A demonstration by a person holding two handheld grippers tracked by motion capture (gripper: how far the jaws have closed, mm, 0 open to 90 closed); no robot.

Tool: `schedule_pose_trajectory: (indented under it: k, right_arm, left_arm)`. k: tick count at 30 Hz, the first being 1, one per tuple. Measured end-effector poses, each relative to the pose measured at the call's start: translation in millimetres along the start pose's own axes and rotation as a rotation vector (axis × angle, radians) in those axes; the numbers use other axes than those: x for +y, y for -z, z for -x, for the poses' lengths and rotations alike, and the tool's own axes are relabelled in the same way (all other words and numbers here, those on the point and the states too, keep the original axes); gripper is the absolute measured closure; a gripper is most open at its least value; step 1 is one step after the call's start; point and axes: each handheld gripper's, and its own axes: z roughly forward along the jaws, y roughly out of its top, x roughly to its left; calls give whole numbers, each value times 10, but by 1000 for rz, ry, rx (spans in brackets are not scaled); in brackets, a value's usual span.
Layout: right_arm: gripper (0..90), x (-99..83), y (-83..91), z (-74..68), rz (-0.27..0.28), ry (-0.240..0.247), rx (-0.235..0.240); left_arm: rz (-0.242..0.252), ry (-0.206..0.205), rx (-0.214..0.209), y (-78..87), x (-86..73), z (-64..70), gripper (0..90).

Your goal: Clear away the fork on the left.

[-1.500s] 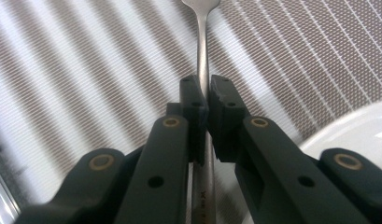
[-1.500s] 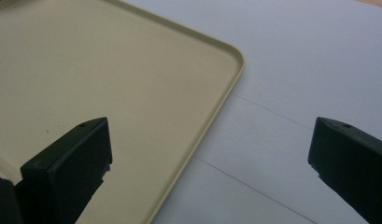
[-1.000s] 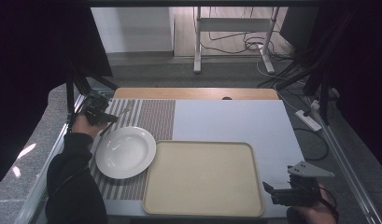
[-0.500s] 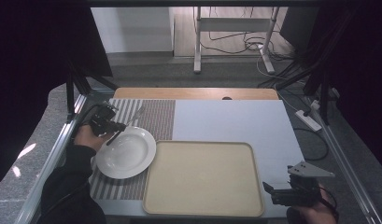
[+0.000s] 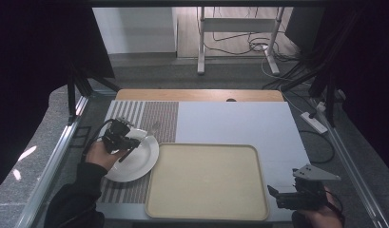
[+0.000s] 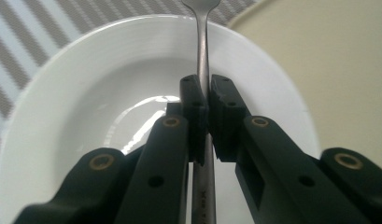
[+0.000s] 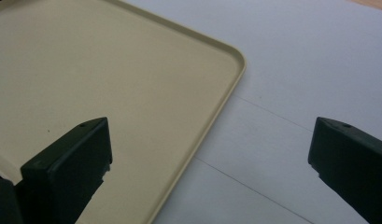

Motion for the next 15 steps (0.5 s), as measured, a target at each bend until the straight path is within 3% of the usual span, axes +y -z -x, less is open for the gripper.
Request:
schedule_pose_trajectory:
  k: [10,15]
  right_arm:
    - [3,0,-3,-5,-1,4,-1]
    - [3,1,-7,-8,-2,6,-2]
  left_arm:
    - [-22,-55,-44,-97,3,448,841]
    - [-42,-62,-83,-221,47,680,841]
